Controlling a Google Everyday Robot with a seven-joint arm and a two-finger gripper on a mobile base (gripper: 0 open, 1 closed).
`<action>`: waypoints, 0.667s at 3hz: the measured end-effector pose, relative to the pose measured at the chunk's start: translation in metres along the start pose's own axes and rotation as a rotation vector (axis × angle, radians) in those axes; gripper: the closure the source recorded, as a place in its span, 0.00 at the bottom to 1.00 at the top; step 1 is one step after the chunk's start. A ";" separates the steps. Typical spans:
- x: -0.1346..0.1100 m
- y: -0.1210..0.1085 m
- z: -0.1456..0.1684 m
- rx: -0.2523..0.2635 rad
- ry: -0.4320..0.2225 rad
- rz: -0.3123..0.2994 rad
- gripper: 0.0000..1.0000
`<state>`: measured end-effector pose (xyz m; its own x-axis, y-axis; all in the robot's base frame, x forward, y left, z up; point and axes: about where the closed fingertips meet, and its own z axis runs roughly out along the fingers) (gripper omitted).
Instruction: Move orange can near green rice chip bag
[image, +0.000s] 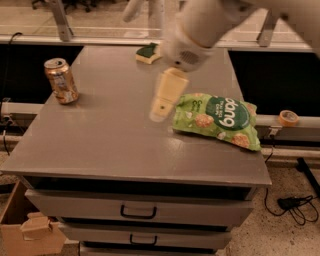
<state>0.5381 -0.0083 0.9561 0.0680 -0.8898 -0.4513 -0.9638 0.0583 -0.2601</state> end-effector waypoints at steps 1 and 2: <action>-0.098 0.002 0.042 -0.058 -0.122 -0.111 0.00; -0.098 0.002 0.042 -0.058 -0.122 -0.111 0.00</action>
Offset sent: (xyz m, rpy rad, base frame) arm 0.0039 0.0839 0.0065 0.0732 -0.0048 0.1167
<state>0.5404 0.0981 0.9639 0.2023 -0.8275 -0.5237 -0.9617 -0.0669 -0.2658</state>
